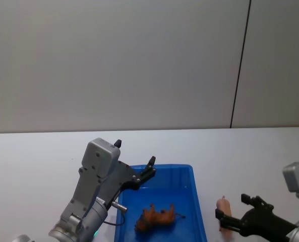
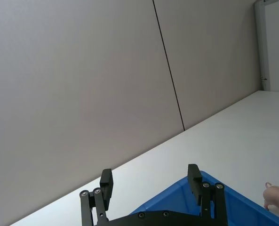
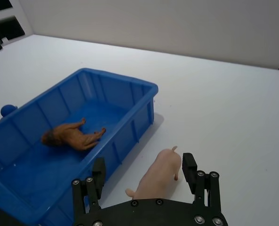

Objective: Pick up the two dolls from the table and place them into the box.

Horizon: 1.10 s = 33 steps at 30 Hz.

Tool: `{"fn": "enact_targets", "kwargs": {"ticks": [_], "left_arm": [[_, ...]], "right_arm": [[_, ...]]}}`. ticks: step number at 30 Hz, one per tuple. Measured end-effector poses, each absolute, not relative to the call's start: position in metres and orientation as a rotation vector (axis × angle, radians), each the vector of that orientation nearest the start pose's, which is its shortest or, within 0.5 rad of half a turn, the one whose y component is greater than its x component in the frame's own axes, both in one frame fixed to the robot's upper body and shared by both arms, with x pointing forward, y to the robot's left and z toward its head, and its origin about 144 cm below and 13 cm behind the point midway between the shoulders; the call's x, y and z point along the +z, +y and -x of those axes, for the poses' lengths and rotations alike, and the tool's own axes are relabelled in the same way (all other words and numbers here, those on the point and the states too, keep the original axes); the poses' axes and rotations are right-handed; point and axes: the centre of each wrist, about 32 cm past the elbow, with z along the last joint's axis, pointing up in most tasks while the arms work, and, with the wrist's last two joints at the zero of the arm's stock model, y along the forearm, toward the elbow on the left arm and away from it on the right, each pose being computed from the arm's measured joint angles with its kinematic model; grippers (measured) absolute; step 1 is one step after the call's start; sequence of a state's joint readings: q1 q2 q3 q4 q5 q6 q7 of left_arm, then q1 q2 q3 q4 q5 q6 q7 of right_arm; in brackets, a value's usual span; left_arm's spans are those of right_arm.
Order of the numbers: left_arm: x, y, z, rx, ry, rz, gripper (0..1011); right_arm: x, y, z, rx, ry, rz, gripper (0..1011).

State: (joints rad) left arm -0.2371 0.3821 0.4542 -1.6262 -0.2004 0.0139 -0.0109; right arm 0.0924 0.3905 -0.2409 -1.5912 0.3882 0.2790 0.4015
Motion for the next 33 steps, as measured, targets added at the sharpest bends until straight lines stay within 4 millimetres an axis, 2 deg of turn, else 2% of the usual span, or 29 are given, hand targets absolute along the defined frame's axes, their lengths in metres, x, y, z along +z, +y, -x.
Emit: {"fn": "enact_targets", "kwargs": {"ticks": [23, 31, 33], "left_arm": [[1.204, 0.198, -0.492, 1.124, -0.268, -0.061, 1002], [1.204, 0.198, -0.492, 1.124, -0.268, -0.061, 1002], [1.204, 0.198, -0.492, 1.124, -0.268, -0.061, 1002]], "right_arm": [[1.146, -0.254, -0.488, -0.976, 0.262, 0.263, 994], [1.142, -0.251, -0.491, -0.981, 0.277, 0.283, 816], [1.141, -0.251, -0.492, -0.982, 0.279, 0.286, 746]]}}
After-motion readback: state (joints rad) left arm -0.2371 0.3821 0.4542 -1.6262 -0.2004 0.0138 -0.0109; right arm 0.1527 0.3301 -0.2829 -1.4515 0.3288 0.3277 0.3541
